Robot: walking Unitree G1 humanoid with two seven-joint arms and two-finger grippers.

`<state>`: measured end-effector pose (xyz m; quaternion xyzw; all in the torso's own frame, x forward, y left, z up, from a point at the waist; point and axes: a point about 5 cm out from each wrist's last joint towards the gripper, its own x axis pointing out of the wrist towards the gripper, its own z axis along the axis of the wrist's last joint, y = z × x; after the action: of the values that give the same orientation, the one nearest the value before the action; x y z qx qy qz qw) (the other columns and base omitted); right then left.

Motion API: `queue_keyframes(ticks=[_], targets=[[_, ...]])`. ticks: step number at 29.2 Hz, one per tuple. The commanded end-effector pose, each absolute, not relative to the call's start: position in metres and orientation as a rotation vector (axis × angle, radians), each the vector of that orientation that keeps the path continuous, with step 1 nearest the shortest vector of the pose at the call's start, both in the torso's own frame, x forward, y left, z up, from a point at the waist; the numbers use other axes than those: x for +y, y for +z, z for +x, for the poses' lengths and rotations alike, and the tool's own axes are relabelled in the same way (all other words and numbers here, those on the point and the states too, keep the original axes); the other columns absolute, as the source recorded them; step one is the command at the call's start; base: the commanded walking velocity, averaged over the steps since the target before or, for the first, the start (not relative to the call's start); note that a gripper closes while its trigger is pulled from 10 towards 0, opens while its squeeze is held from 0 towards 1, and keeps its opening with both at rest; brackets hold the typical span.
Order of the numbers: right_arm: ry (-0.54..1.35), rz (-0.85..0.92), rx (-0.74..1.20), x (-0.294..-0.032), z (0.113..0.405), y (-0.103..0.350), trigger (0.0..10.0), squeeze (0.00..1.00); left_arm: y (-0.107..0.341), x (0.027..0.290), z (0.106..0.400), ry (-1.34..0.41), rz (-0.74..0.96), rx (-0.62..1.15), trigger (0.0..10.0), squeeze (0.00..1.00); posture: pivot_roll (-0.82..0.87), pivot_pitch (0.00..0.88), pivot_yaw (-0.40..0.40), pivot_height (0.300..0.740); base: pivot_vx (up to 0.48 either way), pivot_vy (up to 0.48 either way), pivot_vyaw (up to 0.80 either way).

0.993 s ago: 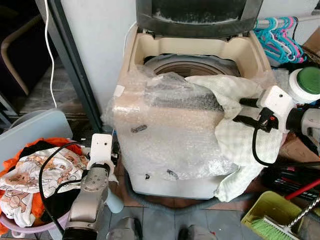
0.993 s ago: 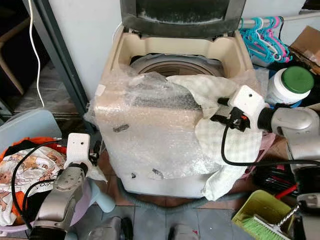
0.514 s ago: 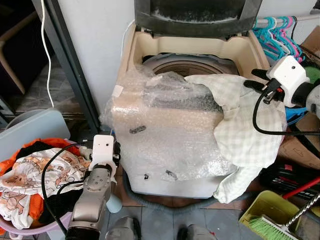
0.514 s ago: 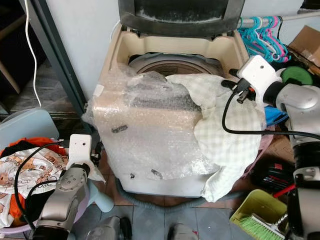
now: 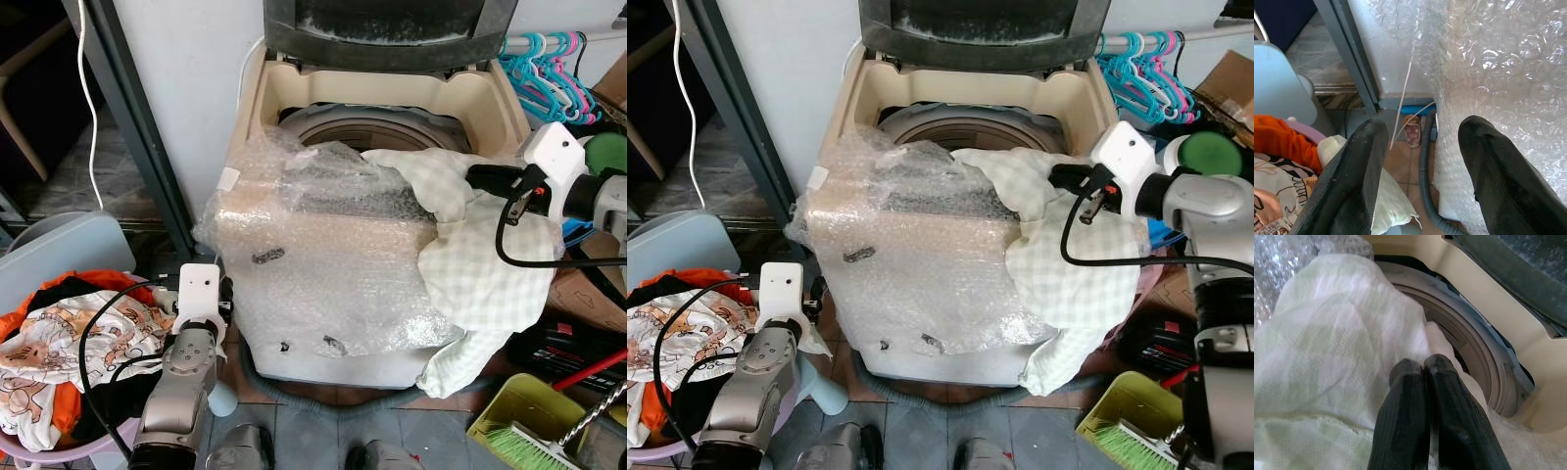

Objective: Clothes washing

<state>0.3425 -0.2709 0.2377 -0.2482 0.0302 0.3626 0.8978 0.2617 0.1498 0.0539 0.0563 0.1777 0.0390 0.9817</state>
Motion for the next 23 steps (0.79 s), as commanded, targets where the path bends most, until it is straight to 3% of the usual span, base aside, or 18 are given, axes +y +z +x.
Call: queue_keyframes(ticks=[1, 12, 23], targets=[[0.818, -0.42, -0.011, -0.263, 0.338, 0.256, 10.0, 1.0, 0.054, 0.15, 0.263, 0.073, 0.122, 0.359, 10.0, 0.0, -0.08, 0.015, -0.026, 0.74, 0.0, 0.0, 0.0], [0.849, -0.441, 0.013, -0.234, 0.321, 0.215, 10.0, 1.0, 0.064, 0.143, 0.265, 0.058, 0.135, 0.295, 10.0, 0.0, -0.07, 0.028, -0.013, 0.74, 0.0, 0.0, 0.0], [0.553, -0.774, 0.064, -0.236, 0.328, 0.176, 10.0, 1.0, 0.066, 0.153, 0.258, 0.096, 0.17, 0.277, 10.0, 0.0, -0.04, 0.033, -0.012, 0.74, 0.0, 0.0, 0.0]])
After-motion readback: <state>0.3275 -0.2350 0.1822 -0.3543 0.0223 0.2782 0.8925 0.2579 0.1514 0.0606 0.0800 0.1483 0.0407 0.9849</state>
